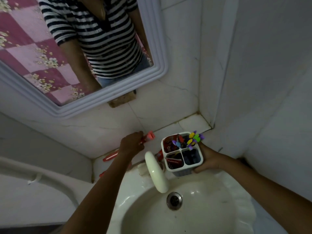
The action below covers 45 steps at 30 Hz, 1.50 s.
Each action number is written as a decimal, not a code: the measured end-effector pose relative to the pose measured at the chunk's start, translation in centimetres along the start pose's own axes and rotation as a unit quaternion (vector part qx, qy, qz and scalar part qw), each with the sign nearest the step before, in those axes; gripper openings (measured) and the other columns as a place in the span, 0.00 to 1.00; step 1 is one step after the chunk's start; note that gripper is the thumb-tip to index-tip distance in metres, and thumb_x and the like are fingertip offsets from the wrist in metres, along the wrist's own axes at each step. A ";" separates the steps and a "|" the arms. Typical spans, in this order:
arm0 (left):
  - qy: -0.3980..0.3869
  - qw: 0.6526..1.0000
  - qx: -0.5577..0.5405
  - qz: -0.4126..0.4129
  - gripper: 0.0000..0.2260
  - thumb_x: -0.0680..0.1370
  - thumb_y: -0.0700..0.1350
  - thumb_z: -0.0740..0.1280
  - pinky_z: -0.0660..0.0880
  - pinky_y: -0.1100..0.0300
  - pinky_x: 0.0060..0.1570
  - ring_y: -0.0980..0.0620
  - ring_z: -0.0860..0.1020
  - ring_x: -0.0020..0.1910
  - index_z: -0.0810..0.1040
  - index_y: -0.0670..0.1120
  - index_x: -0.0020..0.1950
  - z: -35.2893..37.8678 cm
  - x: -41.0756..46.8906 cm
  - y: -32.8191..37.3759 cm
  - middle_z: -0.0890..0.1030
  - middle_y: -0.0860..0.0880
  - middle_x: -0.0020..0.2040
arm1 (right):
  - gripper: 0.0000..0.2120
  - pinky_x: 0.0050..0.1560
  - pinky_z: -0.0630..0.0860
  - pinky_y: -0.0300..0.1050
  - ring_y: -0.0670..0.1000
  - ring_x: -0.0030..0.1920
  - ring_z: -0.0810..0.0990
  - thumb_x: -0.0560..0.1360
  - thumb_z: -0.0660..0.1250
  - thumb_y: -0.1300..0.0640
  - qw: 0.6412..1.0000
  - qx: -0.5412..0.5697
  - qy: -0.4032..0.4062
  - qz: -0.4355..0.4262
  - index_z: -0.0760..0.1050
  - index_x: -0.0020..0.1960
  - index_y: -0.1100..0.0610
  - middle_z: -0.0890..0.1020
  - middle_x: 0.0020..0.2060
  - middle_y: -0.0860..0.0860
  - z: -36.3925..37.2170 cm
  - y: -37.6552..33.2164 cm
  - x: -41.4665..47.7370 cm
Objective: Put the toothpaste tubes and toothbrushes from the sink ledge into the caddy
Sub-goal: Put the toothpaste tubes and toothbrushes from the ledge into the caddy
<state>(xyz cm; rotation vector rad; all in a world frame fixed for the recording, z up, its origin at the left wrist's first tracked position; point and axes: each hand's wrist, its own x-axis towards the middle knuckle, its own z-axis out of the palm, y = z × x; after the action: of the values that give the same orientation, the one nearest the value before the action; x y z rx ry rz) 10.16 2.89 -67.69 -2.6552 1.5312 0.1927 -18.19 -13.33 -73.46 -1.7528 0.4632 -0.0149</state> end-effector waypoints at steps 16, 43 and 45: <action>0.079 0.883 -0.463 0.026 0.14 0.67 0.46 0.79 0.84 0.57 0.45 0.52 0.86 0.44 0.77 0.51 0.48 -12.4 -9.0 9.4 0.83 0.49 0.50 | 0.50 0.58 0.72 0.28 0.50 0.64 0.72 0.58 0.78 0.74 1.000 0.001 -0.001 -0.026 0.53 0.67 0.47 0.70 0.63 0.52 0.0 -1.1 -0.5; 0.193 0.969 -0.131 0.076 0.07 0.73 0.55 0.71 0.76 0.59 0.44 0.57 0.78 0.50 0.84 0.56 0.48 -7.9 -6.0 9.9 0.81 0.56 0.54 | 0.53 0.55 0.72 0.26 0.45 0.63 0.72 0.57 0.81 0.71 1.000 0.003 -0.007 -0.010 0.52 0.68 0.47 0.71 0.60 0.42 0.0 -0.6 -0.1; 0.213 0.947 -0.236 0.046 0.06 0.75 0.53 0.70 0.77 0.61 0.43 0.58 0.78 0.47 0.83 0.54 0.49 -7.8 -6.1 9.1 0.80 0.56 0.51 | 0.52 0.54 0.73 0.26 0.42 0.61 0.72 0.57 0.80 0.71 1.000 0.006 -0.006 -0.012 0.52 0.68 0.47 0.71 0.60 0.41 0.0 -0.5 0.0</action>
<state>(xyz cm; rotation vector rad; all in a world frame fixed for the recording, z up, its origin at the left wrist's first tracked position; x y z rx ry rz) -0.16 2.65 -59.10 -3.1557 1.9461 -0.0216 -18.08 -13.22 -73.01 -1.7463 0.4332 -0.0242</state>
